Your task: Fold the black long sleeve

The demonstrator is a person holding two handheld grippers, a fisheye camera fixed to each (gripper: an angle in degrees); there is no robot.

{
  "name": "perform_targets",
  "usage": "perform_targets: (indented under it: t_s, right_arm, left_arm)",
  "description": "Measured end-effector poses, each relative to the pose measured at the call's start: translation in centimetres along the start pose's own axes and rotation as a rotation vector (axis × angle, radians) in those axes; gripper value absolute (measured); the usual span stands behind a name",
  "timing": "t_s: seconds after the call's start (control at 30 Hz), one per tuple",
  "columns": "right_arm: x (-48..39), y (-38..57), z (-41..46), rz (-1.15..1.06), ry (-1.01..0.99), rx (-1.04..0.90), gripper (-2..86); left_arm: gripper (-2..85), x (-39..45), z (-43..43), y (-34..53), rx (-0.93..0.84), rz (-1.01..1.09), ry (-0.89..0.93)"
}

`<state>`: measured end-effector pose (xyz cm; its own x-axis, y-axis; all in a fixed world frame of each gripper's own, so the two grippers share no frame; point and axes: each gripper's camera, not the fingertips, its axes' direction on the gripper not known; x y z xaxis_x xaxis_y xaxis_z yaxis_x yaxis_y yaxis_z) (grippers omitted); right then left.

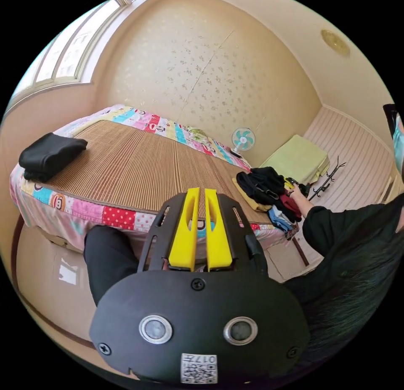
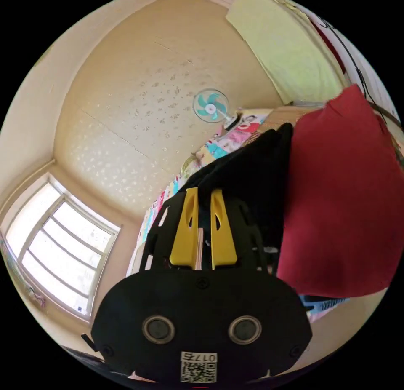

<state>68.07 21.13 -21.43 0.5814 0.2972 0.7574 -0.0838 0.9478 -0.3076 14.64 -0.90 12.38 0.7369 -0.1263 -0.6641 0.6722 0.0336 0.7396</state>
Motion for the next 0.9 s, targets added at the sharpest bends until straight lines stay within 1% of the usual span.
perform_targets:
  t_s: [0.03, 0.07, 0.1, 0.13, 0.17, 0.2, 0.27, 0.3, 0.33, 0.37, 0.4, 0.47, 0.5, 0.53, 0.57, 0.6, 0.63, 0.67, 0.7, 0.73, 0.77, 0.8, 0.83, 0.9]
  right_arm:
    - [-4.6, 0.5, 0.3, -0.17, -0.052, 0.033, 4.3]
    - [-9.8, 1.5, 1.4, -0.345, -0.095, -0.032, 3.7]
    - [-12.5, 2.4, 2.1, -0.433, -0.134, -0.08, 3.5]
    - [-17.4, 5.0, 3.6, -0.569, -0.2, -0.172, 3.2]
    - [-21.3, 8.8, 5.0, -0.661, -0.233, -0.252, 3.1]
    - [-23.0, 11.0, 5.5, -0.696, -0.245, -0.285, 3.1]
    - [-26.7, 21.8, 6.4, -0.797, -0.265, -0.37, 3.5]
    - [-26.9, 24.5, 6.2, -0.815, -0.274, -0.38, 3.7]
    - [-26.7, 29.8, 5.9, -0.831, -0.31, -0.404, 4.1]
    - [-25.8, 34.6, 5.7, -0.805, -0.359, -0.457, 4.6]
    - [-25.1, 36.6, 5.8, -0.763, -0.389, -0.499, 4.9]
    - [-21.6, 42.9, 6.9, -0.531, -0.533, -0.727, 5.2]
    - [-20.7, 43.7, 7.0, -0.464, -0.561, -0.762, 5.5]
    - [-19.2, 44.3, 6.7, -0.374, -0.63, -0.777, 6.1]
    - [-18.6, 43.3, 5.7, -0.36, -0.683, -0.73, 7.2]
    - [-18.6, 42.5, 5.1, -0.389, -0.69, -0.692, 7.8]
    - [-19.1, 40.4, 4.2, -0.47, -0.637, -0.618, 9.1]
    - [-19.9, 38.2, 4.0, -0.553, -0.51, -0.552, 10.2]
    - [-20.3, 37.1, 4.2, -0.59, -0.432, -0.527, 10.7]
    - [-20.7, 35.2, 5.1, -0.643, -0.261, -0.484, 11.3]
    - [-20.3, 33.5, 6.9, -0.645, -0.074, -0.448, 11.5]
    - [-19.9, 32.9, 8.0, -0.633, 0.002, -0.443, 11.4]
    - [-18.7, 32.2, 10.8, -0.628, 0.099, -0.498, 11.1]
    - [-16.0, 33.3, 16.5, -0.643, 0.185, -0.789, 9.6]
  left_arm:
    - [-0.2, -0.1, -0.2, 0.1, 0.007, -0.005, -0.011]
    - [-0.6, -0.2, -0.6, 0.2, 0.017, -0.011, -0.031]
    - [-0.7, -0.2, -0.7, 0.2, 0.02, -0.016, -0.047]
    - [-0.8, -0.2, -0.6, 0.2, 0.018, -0.018, -0.051]
    - [-0.8, -0.2, -0.4, 0.2, 0.01, -0.021, -0.052]
    - [-0.8, -0.2, 0.0, 0.1, 0.003, -0.024, -0.044]
    - [-0.6, 0.0, 0.9, 0.0, -0.007, -0.021, -0.026]
    - [-0.3, 0.2, 1.6, -0.2, -0.019, -0.023, -0.015]
    - [0.0, 0.3, 1.9, -0.2, -0.024, -0.026, -0.01]
    - [0.7, 0.4, 2.4, -0.4, -0.031, -0.034, 0.002]
    - [2.2, 0.4, 2.9, -0.4, -0.04, -0.043, 0.015]
    - [4.3, 0.2, 3.6, -0.5, -0.07, -0.056, 0.028]
    - [5.4, -0.1, 4.1, -0.6, -0.099, -0.064, 0.036]
    - [5.9, -0.3, 4.4, -0.7, -0.117, -0.068, 0.041]
    - [6.8, -0.8, 5.1, -0.9, -0.156, -0.075, 0.054]
    - [7.5, -1.2, 5.7, -1.2, -0.195, -0.08, 0.067]
    - [7.7, -1.4, 6.1, -1.3, -0.212, -0.083, 0.073]
    - [7.9, -1.9, 6.8, -1.5, -0.24, -0.094, 0.084]
    - [7.9, -2.2, 7.5, -1.6, -0.258, -0.111, 0.097]
    - [8.0, -2.3, 7.8, -1.6, -0.263, -0.119, 0.107]
    - [8.0, -2.4, 8.5, -1.7, -0.266, -0.132, 0.134]
    - [8.0, -2.2, 9.3, -1.7, -0.266, -0.142, 0.166]
    - [8.0, -2.1, 9.6, -1.6, -0.265, -0.143, 0.181]
    - [7.9, -1.1, 11.1, -1.5, -0.27, -0.146, 0.204]
